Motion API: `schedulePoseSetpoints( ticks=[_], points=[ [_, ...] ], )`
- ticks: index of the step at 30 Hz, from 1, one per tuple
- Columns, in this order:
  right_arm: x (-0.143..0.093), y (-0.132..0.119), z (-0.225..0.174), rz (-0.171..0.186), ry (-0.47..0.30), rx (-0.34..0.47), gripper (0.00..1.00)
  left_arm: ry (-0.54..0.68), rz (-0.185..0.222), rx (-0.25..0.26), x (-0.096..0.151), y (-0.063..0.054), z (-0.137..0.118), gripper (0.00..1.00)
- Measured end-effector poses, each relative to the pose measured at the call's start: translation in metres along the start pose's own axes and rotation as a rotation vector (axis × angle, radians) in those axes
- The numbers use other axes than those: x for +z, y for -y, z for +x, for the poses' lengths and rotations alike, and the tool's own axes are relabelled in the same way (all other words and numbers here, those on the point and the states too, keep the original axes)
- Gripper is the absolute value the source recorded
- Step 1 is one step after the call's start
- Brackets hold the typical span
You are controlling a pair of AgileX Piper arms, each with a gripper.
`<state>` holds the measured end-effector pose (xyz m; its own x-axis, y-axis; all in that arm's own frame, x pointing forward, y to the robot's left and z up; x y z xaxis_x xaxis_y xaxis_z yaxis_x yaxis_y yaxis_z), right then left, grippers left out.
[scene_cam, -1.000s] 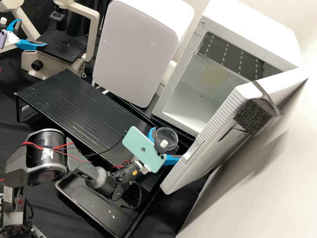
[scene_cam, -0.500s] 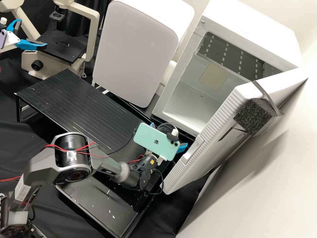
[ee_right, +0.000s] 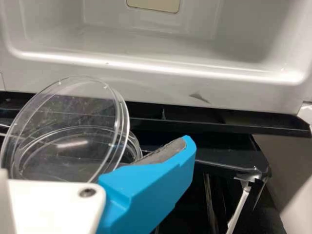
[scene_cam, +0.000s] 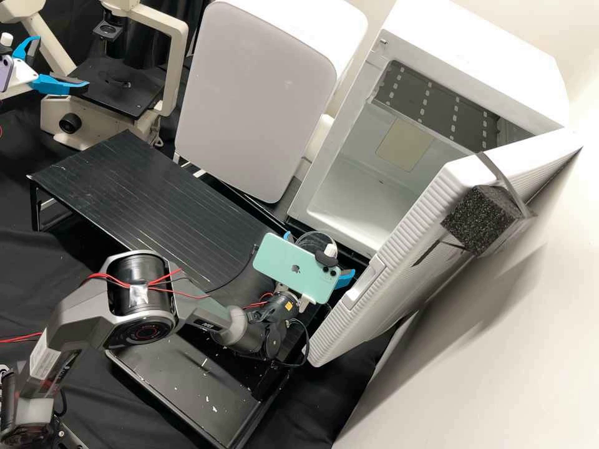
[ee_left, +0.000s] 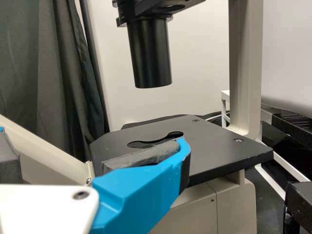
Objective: Take the petri dish out of the incubator
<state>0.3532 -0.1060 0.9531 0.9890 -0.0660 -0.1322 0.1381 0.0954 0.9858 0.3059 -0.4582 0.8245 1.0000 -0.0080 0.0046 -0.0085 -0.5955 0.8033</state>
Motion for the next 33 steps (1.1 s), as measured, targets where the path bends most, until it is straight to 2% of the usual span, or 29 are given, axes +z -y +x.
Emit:
schedulePoseSetpoints(
  ticks=[5, 33],
  points=[
    [-0.0008, -0.0023, -0.0017, 0.001, -0.028, 0.013, 0.00, 0.000, 0.000, 0.000, 0.0000, 0.0000, 0.0000, 1.00],
    [0.0009, 0.0032, -0.0070, 0.022, -0.052, 0.012, 0.00, 0.000, 0.000, 0.000, 0.0000, 0.0000, 0.0000, 1.00]
  ],
)
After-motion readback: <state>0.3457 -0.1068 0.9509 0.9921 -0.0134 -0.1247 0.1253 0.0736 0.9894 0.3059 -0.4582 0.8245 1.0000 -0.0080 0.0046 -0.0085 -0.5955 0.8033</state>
